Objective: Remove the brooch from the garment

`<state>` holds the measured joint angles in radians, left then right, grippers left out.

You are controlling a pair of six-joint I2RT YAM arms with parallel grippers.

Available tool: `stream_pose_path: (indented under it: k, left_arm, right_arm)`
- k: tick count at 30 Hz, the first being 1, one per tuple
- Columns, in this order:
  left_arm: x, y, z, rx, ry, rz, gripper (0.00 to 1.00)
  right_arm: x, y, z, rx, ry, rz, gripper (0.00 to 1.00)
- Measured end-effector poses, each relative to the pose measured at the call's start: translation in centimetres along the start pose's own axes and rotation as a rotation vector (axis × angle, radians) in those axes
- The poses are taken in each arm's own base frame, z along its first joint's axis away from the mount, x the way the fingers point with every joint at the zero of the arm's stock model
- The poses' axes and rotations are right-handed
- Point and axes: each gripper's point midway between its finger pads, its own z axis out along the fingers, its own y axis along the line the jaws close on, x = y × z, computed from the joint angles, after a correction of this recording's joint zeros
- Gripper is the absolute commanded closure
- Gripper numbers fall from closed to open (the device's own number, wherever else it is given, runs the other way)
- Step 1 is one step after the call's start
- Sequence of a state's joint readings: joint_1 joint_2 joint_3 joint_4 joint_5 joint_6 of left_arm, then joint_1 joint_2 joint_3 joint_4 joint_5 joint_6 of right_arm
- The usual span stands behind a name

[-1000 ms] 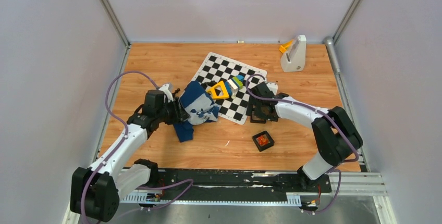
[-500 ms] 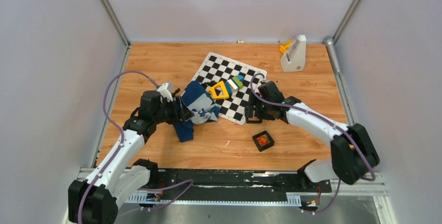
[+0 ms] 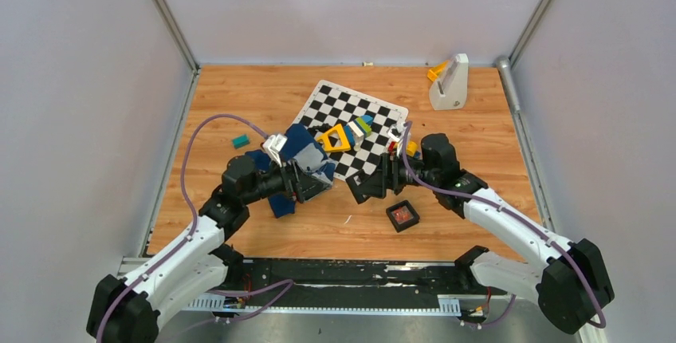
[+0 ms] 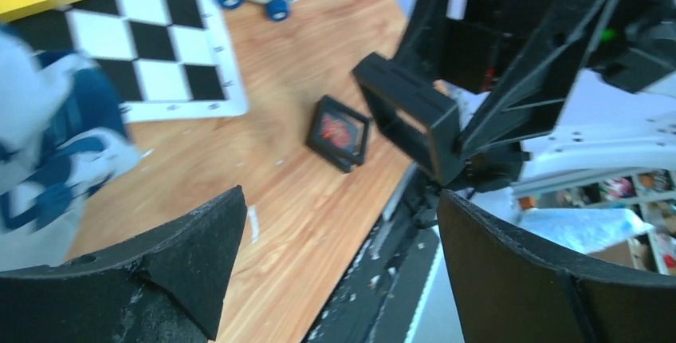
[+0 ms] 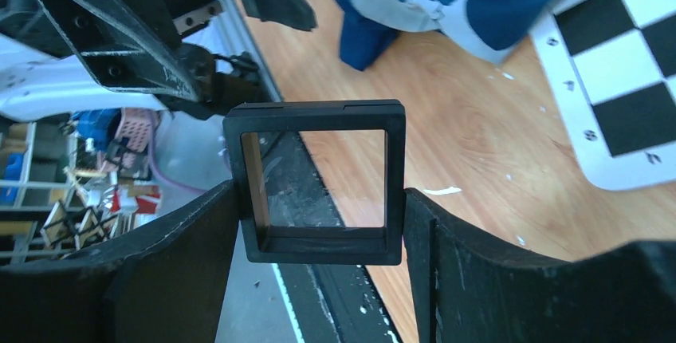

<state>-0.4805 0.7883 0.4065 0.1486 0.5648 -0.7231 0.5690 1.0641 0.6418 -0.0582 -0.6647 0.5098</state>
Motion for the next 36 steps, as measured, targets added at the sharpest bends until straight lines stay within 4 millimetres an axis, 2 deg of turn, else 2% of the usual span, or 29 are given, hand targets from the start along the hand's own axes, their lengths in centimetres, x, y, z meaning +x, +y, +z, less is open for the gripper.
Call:
stream_pose_path:
  k: [6, 10, 15, 20, 23, 25, 30, 32, 36]
  left_arm:
    - [-1.0, -4.4, 1.1, 0.164, -0.063, 0.052, 0.0]
    - [-1.6, -6.6, 1.7, 0.247, -0.114, 0.082, 0.0]
    - [-2.1, -7.9, 2.2, 0.299, -0.157, 0.084, 0.0]
    - [-3.2, -8.4, 1.6, 0.307, -0.223, 0.056, 0.0]
    - [-3.7, -8.7, 0.7, 0.298, -0.258, 0.012, 0.0]
    - [-4.2, -8.9, 0.1, 0.29, -0.282, -0.029, 0.0]
    - [-4.6, -9.0, -1.7, 0.297, -0.34, -0.148, 0.0]
    - [-4.5, -9.3, -1.9, 0.303, -0.329, -0.193, 0.0]
    - [-4.5, -10.2, -1.2, 0.299, -0.247, -0.265, 0.0]
  right_arm:
    - [-0.5, 2.8, -0.2, -0.145, 0.001, -0.008, 0.61]
    - [-1.0, 4.4, -0.4, -0.213, -0.003, 0.014, 0.62]
    - [-1.5, 5.6, -0.8, -0.257, -0.015, 0.034, 0.62]
    - [-2.2, 5.6, -1.4, -0.226, -0.072, -0.053, 0.63]
    - [-3.1, 5.5, -1.8, -0.205, -0.129, -0.159, 0.68]
    - [-3.6, 5.5, -2.0, -0.208, -0.175, -0.26, 0.75]
    - [-3.4, 5.8, -2.0, -0.261, -0.22, -0.595, 1.0]
    - [-3.1, 6.3, -2.0, -0.314, -0.221, -0.783, 1.0]
    - [-2.7, 7.2, -1.6, -0.403, -0.216, -1.05, 1.0]
